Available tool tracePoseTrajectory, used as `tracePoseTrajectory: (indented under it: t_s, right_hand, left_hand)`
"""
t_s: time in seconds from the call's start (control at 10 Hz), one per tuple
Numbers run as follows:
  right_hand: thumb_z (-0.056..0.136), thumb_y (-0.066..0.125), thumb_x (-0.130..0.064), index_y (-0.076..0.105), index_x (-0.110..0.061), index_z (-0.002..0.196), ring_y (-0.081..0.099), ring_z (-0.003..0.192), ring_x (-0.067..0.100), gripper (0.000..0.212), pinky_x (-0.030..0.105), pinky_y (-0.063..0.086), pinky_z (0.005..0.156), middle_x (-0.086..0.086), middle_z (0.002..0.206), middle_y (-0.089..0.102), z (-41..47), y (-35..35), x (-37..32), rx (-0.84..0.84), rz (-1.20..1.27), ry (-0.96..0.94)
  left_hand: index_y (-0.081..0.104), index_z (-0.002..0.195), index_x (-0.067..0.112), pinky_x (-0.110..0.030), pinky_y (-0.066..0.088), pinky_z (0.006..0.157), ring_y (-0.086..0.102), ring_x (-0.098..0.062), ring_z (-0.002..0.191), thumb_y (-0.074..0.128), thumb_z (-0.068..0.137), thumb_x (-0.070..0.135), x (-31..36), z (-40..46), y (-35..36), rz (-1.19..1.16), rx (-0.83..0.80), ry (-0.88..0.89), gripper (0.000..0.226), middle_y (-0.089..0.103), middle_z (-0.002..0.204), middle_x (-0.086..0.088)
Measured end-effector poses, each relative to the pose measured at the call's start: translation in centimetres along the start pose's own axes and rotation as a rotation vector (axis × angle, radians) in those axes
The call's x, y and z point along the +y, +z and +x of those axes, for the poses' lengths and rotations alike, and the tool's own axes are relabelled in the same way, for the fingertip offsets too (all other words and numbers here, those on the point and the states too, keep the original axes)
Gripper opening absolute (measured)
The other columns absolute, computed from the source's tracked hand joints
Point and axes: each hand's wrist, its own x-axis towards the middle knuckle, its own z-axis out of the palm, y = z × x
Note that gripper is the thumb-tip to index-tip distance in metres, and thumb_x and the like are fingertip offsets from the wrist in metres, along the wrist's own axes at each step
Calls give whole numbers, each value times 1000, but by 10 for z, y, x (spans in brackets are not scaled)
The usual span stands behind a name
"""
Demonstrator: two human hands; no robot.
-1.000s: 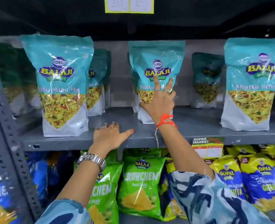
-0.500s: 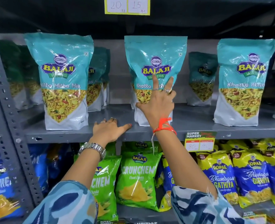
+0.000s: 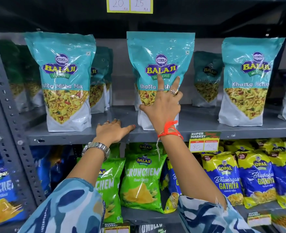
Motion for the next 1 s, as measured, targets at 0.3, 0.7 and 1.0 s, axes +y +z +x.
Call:
tracePoseTrajectory:
  t_s: [0.3,0.7,1.0]
  right_hand:
    - [59,82,-54,22,-36,146,37,124,43,108,54,52,87,20,158,9,-1,-2,-1,6,0,0]
    - [60,80,-59,20,-35,148,32,130,45,109,58,50,91,20,158,11,-1,2,0,6,-7,-14]
    - [76,59,-66,43,-31,140,35,134,43,74,60,45,97,17,152,35,-19,-25,17,338,211,89]
  left_hand:
    - [38,142,17,-48,24,113,31,-28,140,21,81,76,0,1,0,-10,8,2,86,32,155,-5]
    - [36,144,18,-49,23,113,29,-27,141,21,81,77,1,-1,-1,-25,12,4,88,31,155,-4]
    - [30,146,17,-47,25,113,32,-27,140,21,82,76,3,-4,0,-70,58,-3,88,32,155,-5]
